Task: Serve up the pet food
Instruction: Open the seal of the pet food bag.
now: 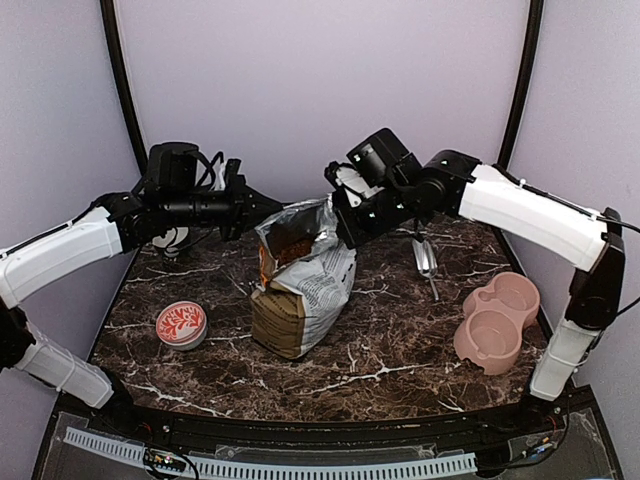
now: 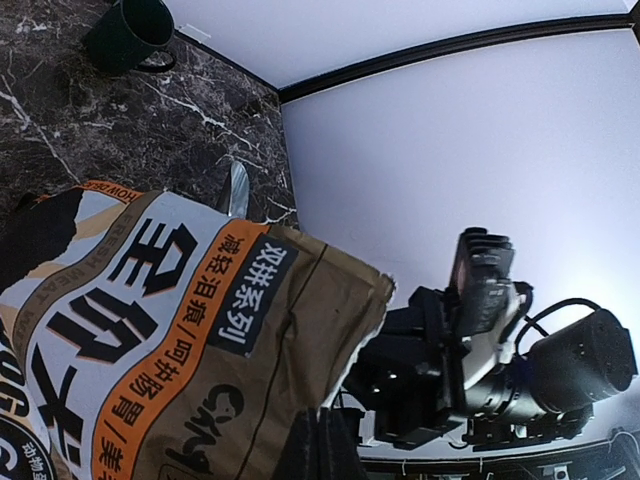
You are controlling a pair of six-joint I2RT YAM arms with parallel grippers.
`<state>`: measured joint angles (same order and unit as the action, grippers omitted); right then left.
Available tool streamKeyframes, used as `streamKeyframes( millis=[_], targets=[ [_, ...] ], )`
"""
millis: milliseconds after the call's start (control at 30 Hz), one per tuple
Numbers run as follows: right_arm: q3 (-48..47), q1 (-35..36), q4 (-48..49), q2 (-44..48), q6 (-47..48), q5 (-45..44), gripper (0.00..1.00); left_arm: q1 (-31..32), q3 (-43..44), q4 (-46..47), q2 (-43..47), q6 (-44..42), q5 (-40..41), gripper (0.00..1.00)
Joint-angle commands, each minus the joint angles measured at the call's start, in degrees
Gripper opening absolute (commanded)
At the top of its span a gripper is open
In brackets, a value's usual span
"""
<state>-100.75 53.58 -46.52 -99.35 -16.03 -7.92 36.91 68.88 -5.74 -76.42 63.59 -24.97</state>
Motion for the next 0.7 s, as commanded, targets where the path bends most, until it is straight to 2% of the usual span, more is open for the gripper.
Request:
streamKeyframes(
  millis=[0, 367, 467, 567, 600, 667],
  targets=[
    [-6.24, -1.81, 2.64, 4.81, -2.06, -2.29, 0.00, 0.40, 3.95, 1.95, 2.11, -2.42, -2.68, 0.00],
    [-21.65, -5.54, 2.91, 1.78, -3.91, 6.50, 0.00, 1.69, 13.10, -10.08, -0.11, -9.61, 4.73, 0.00],
    [-21.05, -5.87, 3.95, 3.17, -5.52, 7.05, 0.00, 1.66, 13.78, -11.03, 0.08, -11.07, 5.44, 0.00],
    [-16.39, -6.02, 5.13, 5.95, -6.84, 7.79, 0.00, 1.64, 14.82, -11.68, 0.54, -15.15, 5.03, 0.00],
    [-14.32, -6.01, 5.32, 7.06, -7.02, 8.06, 0.05, 1.71, 15.83, -12.42, 0.55, -17.72, 5.02, 0.02],
    [-9.73, -6.01, 5.69, 9.52, -7.30, 8.58, 0.26, 1.69, 18.99, -15.76, 0.11, -23.53, 6.56, 0.11]
  ],
)
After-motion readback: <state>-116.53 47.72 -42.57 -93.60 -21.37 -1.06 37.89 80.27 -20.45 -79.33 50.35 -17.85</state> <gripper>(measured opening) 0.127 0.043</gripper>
